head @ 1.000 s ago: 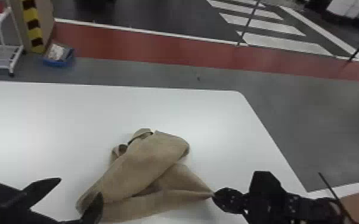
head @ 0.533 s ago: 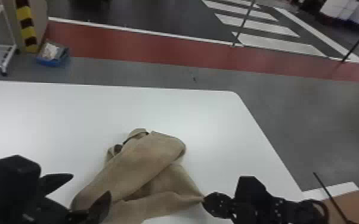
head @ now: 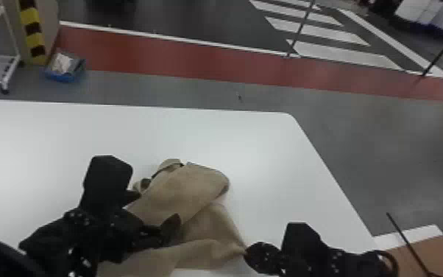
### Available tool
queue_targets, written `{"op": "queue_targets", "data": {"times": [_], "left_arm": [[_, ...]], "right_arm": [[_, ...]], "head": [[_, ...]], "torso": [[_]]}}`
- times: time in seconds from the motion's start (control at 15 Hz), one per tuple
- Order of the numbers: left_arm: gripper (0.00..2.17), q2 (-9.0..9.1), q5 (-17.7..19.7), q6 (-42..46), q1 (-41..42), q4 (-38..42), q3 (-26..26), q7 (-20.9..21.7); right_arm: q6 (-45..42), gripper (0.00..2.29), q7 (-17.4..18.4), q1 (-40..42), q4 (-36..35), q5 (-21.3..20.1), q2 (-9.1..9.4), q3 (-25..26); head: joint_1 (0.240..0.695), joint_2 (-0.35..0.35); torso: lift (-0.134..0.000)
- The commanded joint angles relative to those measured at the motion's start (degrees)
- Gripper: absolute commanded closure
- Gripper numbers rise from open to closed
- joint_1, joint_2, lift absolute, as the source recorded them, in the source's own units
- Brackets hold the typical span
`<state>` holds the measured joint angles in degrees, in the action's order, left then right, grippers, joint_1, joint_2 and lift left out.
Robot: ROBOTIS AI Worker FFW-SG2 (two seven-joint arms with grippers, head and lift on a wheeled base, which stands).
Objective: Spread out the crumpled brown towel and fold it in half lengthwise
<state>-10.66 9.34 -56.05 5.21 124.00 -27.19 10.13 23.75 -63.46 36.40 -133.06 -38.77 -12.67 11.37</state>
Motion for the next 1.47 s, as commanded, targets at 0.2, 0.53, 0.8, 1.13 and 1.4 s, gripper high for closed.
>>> {"op": "queue_targets", "data": {"times": [0.2, 0.53, 0.8, 1.13, 1.4], "left_arm": [[0.17, 2.39, -0.29, 3.00, -5.82, -7.80, -3.75, -3.80], [1.23, 2.66, -3.98, 3.88, -6.61, -10.09, -5.42, -4.77], [2.13, 2.04, -4.25, 2.47, -4.24, -3.85, -4.19, -10.31], [2.13, 0.55, -4.69, -0.34, 0.42, 7.67, 4.60, -12.68], [2.12, -1.03, -4.07, -1.40, 5.60, 8.90, 16.03, -13.38]], "right_arm": [[0.12, 1.33, 0.01, 0.42, -0.01, -0.60, 0.28, -0.91], [0.29, 1.33, 0.53, 0.77, -0.01, -0.42, 0.37, -1.09], [0.29, 1.33, 0.80, 0.77, 0.16, -0.25, 0.37, -0.82], [0.29, 1.33, 1.59, 0.51, 0.34, 0.89, 0.46, 4.10], [0.12, 1.33, 1.59, -0.63, -0.01, 1.69, 1.07, 6.38]], "head": [[0.695, -0.350], [0.695, -0.350], [0.695, -0.350], [0.695, -0.350], [0.695, -0.294]], "torso": [[-0.123], [-0.123], [-0.123], [-0.123], [-0.123]]}}
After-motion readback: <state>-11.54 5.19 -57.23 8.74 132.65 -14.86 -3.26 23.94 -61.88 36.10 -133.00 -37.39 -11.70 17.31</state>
